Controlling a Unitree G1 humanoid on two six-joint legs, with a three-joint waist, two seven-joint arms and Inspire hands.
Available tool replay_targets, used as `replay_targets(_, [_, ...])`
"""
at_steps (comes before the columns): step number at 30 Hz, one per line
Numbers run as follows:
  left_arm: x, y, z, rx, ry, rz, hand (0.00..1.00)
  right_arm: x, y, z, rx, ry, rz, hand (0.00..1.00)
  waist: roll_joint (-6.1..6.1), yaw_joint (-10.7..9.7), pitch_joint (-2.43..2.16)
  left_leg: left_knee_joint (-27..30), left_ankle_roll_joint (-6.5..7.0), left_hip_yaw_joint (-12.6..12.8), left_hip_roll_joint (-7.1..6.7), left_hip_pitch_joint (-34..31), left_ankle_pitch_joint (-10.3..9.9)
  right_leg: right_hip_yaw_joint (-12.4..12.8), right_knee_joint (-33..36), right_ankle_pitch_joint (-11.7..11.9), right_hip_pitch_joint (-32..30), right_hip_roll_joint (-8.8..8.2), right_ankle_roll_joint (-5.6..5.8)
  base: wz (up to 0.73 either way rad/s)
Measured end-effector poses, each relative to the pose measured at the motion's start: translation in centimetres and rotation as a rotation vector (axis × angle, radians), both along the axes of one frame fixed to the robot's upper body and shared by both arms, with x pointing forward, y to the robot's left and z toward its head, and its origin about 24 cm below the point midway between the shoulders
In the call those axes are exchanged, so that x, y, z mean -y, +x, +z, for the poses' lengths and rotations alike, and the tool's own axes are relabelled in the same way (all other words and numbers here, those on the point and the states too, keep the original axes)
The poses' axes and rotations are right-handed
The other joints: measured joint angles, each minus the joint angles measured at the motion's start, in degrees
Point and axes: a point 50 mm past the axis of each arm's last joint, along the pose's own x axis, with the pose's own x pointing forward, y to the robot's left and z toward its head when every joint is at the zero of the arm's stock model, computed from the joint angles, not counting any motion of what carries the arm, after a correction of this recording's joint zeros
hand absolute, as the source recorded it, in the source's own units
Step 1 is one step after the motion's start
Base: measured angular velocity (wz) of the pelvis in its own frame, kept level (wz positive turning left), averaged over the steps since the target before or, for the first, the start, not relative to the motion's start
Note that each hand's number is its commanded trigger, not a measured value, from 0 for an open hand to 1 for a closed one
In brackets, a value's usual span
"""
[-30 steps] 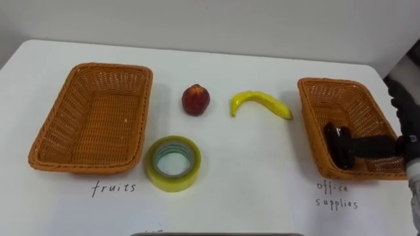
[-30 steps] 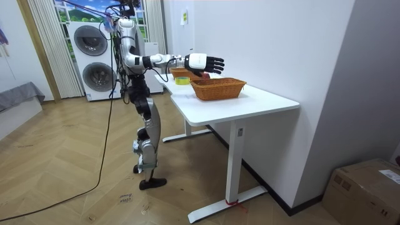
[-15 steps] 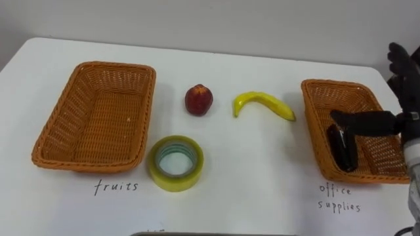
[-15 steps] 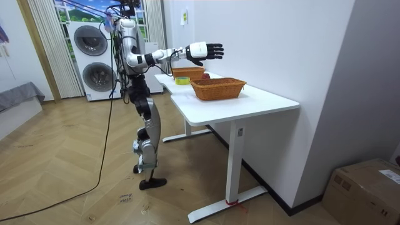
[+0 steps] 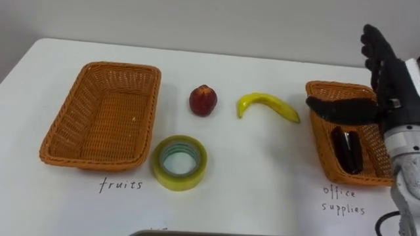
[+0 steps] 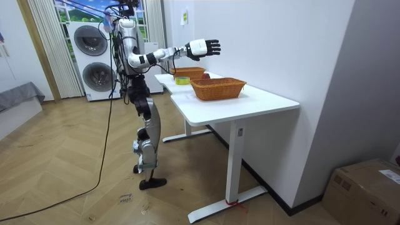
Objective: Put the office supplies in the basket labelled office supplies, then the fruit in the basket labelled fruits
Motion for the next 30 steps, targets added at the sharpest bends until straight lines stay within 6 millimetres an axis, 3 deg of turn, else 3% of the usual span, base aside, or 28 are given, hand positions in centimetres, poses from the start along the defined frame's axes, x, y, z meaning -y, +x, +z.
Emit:
replay_targets(8, [0.3, 1.0, -0.1, 0.016, -0.012, -0.038, 0.0, -2.4, 1.6, 1.6, 0.061, 0.039, 0.121, 0.0, 0.03, 0.23, 0.08, -0.05, 0.0, -0.77, -0.12, -0.02, 0.0, -0.51, -0.16, 0.0, 0.35, -0.03, 0.0, 0.05])
replay_targets(16, [0.4, 1.2, -0.1, 0.014, -0.007, -0.069, 0.0, -3.6, 1.7, 1.2, 0.044, 0.057, 0.178, 0.0, 0.29, 1.36, 0.28, 0.06, -0.01, -1.55, -0.08, 0.0, -0.01, -1.6, -0.27, 0.0, 0.71, -0.09, 0.0, 0.04])
replay_targets(30, [0.3, 1.5, 0.1, 0.035, -0.028, -0.096, 0.0, -6.0, 1.6, 0.3, -0.008, 0.026, 0.3, 0.0, 0.3, 2.04, 0.2, 0.88, -0.02, -2.72, -0.38, -1.01, 0.02, -3.46, -0.46, 0.0, 0.69, -0.51, -0.01, 0.04])
